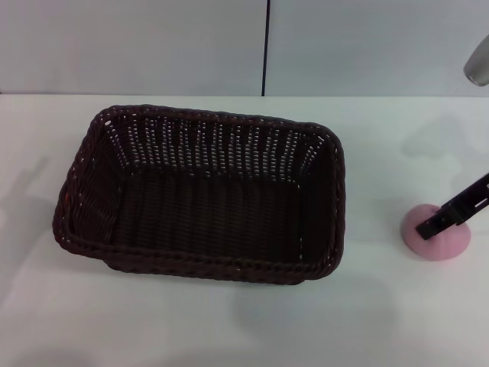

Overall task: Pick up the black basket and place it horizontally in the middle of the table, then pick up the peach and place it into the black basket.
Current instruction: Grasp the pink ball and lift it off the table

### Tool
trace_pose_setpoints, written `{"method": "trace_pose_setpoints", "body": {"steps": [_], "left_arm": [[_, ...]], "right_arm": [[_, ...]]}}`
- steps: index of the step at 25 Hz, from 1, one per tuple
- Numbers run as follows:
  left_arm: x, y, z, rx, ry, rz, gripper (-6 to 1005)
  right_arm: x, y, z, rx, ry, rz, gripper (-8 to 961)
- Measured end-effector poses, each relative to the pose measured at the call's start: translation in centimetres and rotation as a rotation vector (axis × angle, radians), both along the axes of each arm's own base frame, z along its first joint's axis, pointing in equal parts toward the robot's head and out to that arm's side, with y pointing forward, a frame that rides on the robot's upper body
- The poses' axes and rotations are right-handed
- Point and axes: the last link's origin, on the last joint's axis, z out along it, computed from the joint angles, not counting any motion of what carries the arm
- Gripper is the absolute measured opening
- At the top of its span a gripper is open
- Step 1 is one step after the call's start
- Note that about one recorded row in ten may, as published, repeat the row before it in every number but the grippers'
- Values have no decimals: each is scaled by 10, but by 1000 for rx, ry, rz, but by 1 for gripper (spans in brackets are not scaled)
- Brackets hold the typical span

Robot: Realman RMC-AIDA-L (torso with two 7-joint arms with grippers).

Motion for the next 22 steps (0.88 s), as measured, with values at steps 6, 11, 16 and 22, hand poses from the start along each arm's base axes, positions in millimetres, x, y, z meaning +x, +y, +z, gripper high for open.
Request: {"method": "trace_pose_setpoints", "body": {"steps": [6,11,16,22], "left_arm": [[0,1,2,12,-1,1,698],[-1,2,4,22,-2,5,697],[-1,3,5,24,-2,6,697],[0,6,3,19,-6,5,697]], "right_arm": [[1,-1,1,2,-2,-3,386],[-2,1,16,58,9,15,252],[-13,2,46,154,30,47,203],[-40,6,69,221,25,149,167]]}}
